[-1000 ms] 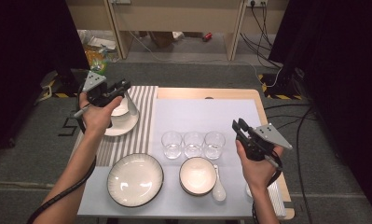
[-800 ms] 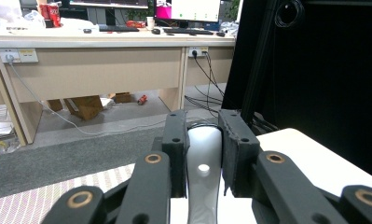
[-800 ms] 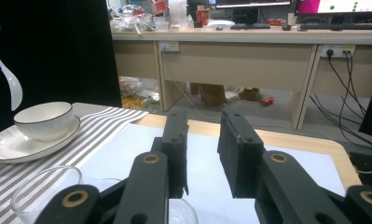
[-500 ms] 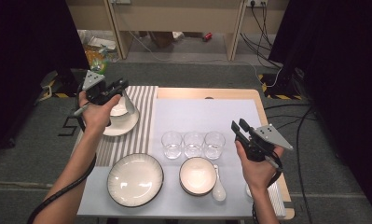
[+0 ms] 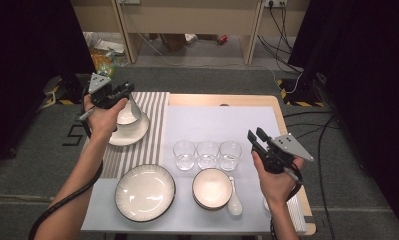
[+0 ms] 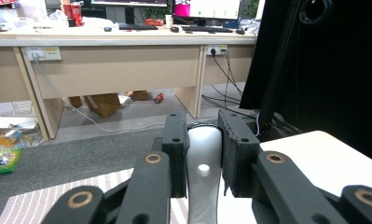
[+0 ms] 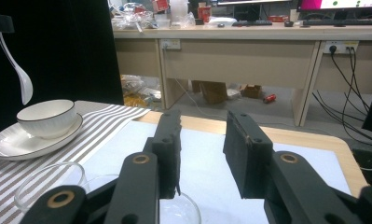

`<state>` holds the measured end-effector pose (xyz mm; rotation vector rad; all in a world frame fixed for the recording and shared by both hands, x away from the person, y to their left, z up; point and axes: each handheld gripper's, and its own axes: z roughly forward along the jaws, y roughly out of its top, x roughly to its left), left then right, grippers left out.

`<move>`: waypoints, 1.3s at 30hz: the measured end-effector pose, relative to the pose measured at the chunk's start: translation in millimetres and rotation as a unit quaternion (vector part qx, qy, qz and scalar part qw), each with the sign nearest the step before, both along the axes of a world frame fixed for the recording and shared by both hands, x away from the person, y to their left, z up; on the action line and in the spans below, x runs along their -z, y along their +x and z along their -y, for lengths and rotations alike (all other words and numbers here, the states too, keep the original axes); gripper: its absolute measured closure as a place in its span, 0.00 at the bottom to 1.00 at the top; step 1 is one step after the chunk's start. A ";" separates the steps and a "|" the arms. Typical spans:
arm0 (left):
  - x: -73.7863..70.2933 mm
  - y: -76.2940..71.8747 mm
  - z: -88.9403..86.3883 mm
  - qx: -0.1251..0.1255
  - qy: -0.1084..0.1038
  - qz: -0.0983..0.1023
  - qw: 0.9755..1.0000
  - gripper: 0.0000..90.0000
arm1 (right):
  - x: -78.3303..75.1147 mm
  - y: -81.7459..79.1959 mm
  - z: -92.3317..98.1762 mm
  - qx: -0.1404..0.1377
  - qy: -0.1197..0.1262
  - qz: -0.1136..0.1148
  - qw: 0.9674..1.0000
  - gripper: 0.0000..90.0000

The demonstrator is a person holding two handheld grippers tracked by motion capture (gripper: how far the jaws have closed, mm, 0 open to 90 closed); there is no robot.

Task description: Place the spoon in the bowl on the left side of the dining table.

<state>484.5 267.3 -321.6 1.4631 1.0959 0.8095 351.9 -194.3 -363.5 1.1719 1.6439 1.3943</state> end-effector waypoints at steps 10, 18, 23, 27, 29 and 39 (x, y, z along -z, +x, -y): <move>7.2 17.0 -9.8 -0.023 0.004 -0.007 1.000 0.81 | -0.2 -0.4 1.4 0.005 -0.003 -0.004 1.000 0.75; 14.0 29.2 -18.5 -0.040 0.006 -0.007 0.999 0.81 | 1.2 0.9 2.2 0.007 -0.006 -0.005 1.000 0.75; 16.5 38.4 -22.3 -0.051 0.015 -0.010 0.999 0.81 | 1.9 0.5 1.2 0.007 -0.001 -0.010 1.000 0.75; 20.3 44.5 -24.8 -0.057 0.018 -0.012 0.998 0.81 | 2.3 0.9 2.3 0.008 -0.004 -0.006 1.000 0.75; 21.3 45.9 -25.5 -0.058 0.020 -0.012 0.998 0.81 | 2.4 0.7 2.7 0.009 -0.003 -0.008 1.000 0.75; 31.6 60.1 -28.4 -0.070 0.032 -0.019 0.997 0.81 | 4.0 1.3 1.5 0.007 -0.003 -0.011 1.000 0.75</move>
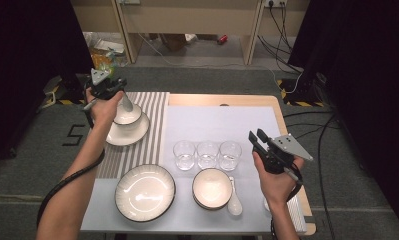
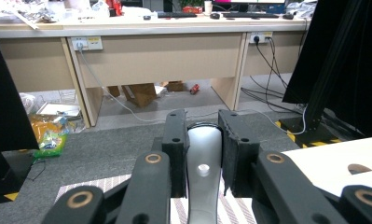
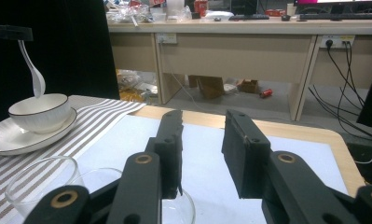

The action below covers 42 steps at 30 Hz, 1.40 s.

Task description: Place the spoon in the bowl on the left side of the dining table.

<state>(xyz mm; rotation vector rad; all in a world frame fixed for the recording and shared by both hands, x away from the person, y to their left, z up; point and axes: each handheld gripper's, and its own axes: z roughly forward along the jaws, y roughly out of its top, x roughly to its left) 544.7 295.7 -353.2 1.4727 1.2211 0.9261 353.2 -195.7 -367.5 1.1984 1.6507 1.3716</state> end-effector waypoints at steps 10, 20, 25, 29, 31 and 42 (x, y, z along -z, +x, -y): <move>10.5 9.5 -2.5 -0.009 0.017 -0.018 1.000 0.81 | 2.0 1.0 0.4 0.000 0.001 -0.002 1.000 0.75; 25.3 16.3 -4.2 -0.011 0.022 -0.038 0.999 0.81 | 4.0 2.0 -1.5 -0.003 -0.003 -0.007 1.000 0.75; 32.7 20.5 -4.6 -0.012 0.023 -0.048 0.999 0.81 | 4.3 2.5 -1.3 -0.003 -0.007 -0.007 1.000 0.75; 37.6 23.4 -3.5 -0.012 0.025 -0.053 0.998 0.81 | 5.0 3.4 -1.3 -0.005 -0.008 -0.007 1.000 0.75; 39.5 24.8 -2.9 -0.011 0.028 -0.056 0.998 0.81 | 5.3 3.4 -2.2 -0.004 -0.003 -0.011 1.000 0.74; 51.6 33.8 -2.0 -0.018 0.033 -0.071 0.997 0.81 | 6.6 4.8 -0.9 -0.005 -0.007 -0.009 1.000 0.74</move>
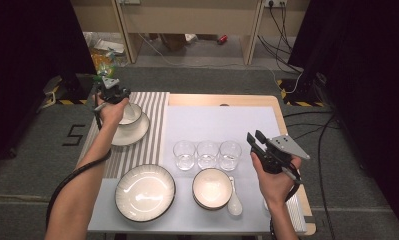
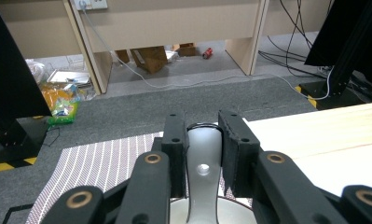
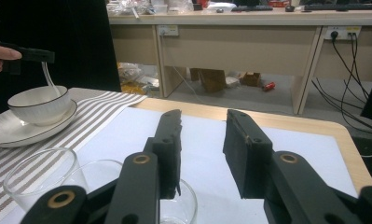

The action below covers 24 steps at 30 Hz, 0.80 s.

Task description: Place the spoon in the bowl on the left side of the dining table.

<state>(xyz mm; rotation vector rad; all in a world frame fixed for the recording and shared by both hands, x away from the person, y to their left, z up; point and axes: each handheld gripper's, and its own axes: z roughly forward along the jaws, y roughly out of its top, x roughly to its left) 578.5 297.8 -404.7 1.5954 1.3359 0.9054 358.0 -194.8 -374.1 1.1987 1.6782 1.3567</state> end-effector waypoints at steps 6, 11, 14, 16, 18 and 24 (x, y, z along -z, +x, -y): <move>0.0 2.8 2.0 0.001 0.006 -0.001 1.000 0.81 | 0.5 0.2 0.9 0.001 -0.001 -0.002 1.000 0.74; 1.5 8.4 5.8 0.005 0.012 0.000 1.000 0.81 | 2.2 0.7 0.6 0.000 0.001 -0.005 1.000 0.74; 2.6 11.4 7.9 0.006 0.015 -0.001 1.000 0.81 | 2.6 0.9 1.4 0.001 -0.001 -0.005 1.000 0.74; 3.3 13.6 9.7 0.008 0.017 -0.002 1.000 0.81 | 3.4 1.2 1.2 0.001 0.002 -0.007 1.000 0.74; 3.4 14.8 11.8 0.008 0.019 -0.004 1.000 0.81 | 4.0 1.6 1.7 0.002 -0.001 -0.009 1.000 0.74; 1.2 17.5 15.4 0.004 0.025 -0.023 0.999 0.81 | 4.5 1.7 2.4 0.002 -0.001 -0.007 1.000 0.74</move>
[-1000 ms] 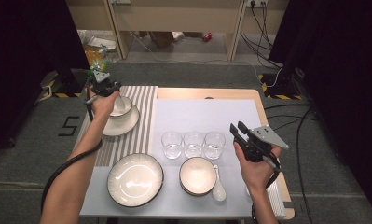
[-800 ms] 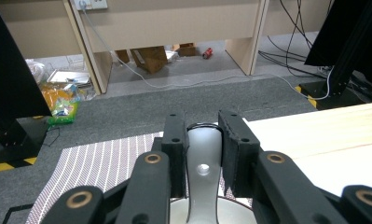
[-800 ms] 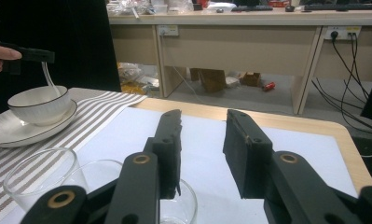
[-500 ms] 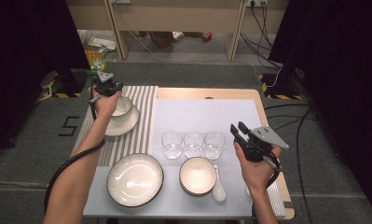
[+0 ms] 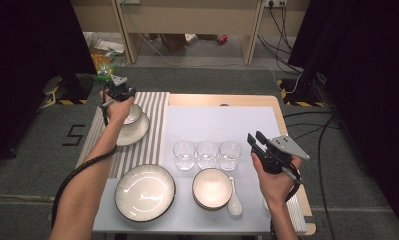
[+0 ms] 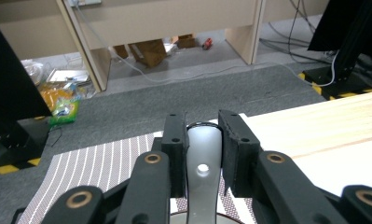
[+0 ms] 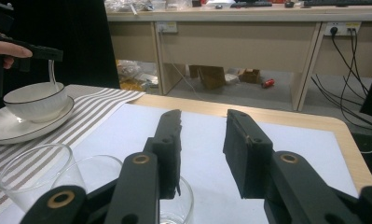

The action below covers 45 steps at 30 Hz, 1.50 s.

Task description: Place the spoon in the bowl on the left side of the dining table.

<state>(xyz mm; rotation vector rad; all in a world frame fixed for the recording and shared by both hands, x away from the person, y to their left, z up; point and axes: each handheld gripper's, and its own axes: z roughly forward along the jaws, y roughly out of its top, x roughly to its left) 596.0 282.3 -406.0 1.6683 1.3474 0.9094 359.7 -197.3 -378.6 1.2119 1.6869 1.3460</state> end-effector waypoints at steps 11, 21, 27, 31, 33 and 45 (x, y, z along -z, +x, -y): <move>2.6 3.5 -0.8 -0.007 0.006 -0.036 0.999 0.81 | 1.4 0.2 -0.1 -0.001 -0.001 -0.003 1.000 0.74; 6.8 4.5 -0.4 -0.007 0.019 -0.059 0.998 0.81 | 3.0 1.2 -1.3 -0.002 0.000 -0.008 1.000 0.74; 7.7 6.5 3.0 -0.008 0.033 -0.064 0.997 0.81 | 3.3 1.2 -1.2 -0.001 0.002 -0.010 1.000 0.74; 7.0 8.5 3.6 -0.010 0.036 -0.073 0.997 0.81 | 3.8 2.2 -0.2 -0.002 -0.005 -0.007 1.000 0.74; 5.4 9.4 3.7 -0.013 0.038 -0.084 0.996 0.81 | 3.6 1.8 0.0 -0.001 -0.004 -0.010 1.000 0.74; 10.2 12.8 1.8 -0.015 0.038 -0.093 0.995 0.80 | 4.5 2.6 0.8 0.000 -0.004 -0.009 1.000 0.74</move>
